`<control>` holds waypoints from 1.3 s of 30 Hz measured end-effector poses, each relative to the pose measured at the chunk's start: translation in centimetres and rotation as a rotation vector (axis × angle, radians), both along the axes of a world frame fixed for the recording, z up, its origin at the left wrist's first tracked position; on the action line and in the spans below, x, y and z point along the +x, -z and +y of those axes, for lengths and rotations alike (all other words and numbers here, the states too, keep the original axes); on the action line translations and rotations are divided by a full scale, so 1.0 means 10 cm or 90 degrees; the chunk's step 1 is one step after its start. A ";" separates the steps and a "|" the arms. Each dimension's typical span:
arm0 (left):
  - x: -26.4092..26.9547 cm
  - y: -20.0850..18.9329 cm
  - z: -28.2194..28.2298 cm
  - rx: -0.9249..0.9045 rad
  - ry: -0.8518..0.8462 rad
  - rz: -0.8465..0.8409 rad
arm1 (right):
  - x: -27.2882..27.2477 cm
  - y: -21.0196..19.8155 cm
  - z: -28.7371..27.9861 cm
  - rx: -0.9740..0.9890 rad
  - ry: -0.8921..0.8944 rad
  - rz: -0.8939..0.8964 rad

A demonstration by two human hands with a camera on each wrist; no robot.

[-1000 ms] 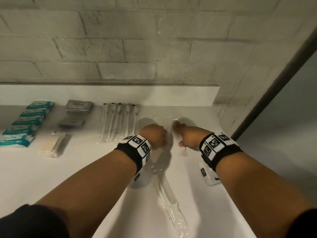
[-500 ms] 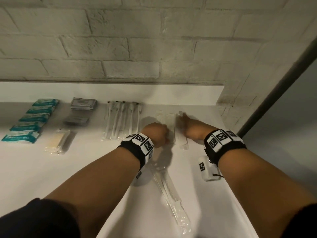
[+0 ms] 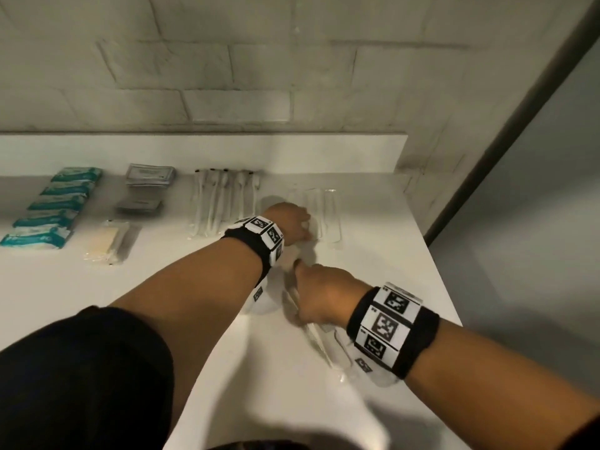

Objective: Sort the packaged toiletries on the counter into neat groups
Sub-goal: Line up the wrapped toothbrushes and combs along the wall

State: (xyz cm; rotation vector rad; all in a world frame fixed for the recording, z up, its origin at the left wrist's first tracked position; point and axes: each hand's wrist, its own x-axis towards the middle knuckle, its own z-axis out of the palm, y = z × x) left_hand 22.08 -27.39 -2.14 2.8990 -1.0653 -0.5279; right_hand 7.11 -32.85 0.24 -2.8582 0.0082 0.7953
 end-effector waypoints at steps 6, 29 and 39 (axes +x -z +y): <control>-0.01 0.01 0.05 -0.063 -0.003 -0.011 | -0.02 0.02 -0.26 -0.076 0.029 -0.071; -0.47 0.22 -0.66 -0.106 0.147 -0.132 | 0.52 0.05 -1.77 -0.071 0.184 -0.133; -0.24 0.23 -0.96 -0.030 0.179 -0.141 | 0.73 0.17 -1.90 -0.145 0.099 -0.033</control>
